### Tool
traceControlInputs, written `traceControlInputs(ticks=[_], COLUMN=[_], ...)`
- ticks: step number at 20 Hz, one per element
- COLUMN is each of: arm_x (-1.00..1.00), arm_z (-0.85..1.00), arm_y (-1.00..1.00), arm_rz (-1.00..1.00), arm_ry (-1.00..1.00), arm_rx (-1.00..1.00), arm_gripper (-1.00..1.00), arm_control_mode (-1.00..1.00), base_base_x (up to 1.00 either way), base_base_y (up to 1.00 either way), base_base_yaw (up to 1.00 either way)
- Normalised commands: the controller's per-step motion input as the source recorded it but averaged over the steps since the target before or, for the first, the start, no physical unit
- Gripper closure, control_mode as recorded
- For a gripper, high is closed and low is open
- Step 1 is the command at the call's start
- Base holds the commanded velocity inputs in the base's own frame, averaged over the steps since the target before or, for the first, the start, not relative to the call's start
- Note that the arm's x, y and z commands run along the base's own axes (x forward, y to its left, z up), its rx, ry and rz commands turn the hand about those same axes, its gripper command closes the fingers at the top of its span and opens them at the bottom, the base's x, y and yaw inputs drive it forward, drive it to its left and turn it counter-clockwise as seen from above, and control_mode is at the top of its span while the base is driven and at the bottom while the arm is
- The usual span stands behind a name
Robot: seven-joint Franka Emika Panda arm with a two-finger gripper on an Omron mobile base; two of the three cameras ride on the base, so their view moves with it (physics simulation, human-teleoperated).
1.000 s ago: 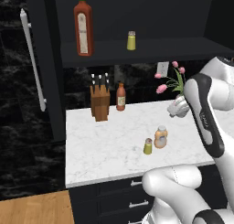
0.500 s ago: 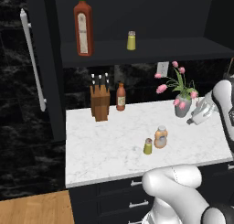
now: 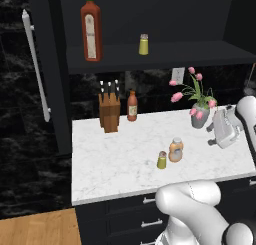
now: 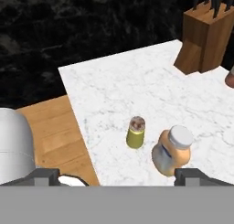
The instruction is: Put the shaker and condiment bottle from the counter next to their counterparts in the cabinet.
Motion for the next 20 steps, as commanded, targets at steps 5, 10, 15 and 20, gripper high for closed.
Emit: traceControlInputs(ticks=[5,10,15,20], arm_x=[0.02,0.21,0.24,0.33], arm_z=[-0.3,-0.33,-0.36,-0.11], arm_y=[0.07,0.0,0.0,-0.11], arm_rz=[0.11,0.09,0.01,0.0], arm_ry=[-0.03,0.0,0.0,0.0], arm_rx=[0.01,0.09,0.03,0.13], arm_gripper=[-1.0,-1.0,-1.0,-1.0], arm_control_mode=[-1.0,-1.0,-1.0,-1.0], base_base_x=[0.0,0.0,0.0,0.0], base_base_y=[0.0,0.0,0.0,0.0], base_base_yaw=[0.0,0.0,0.0,0.0])
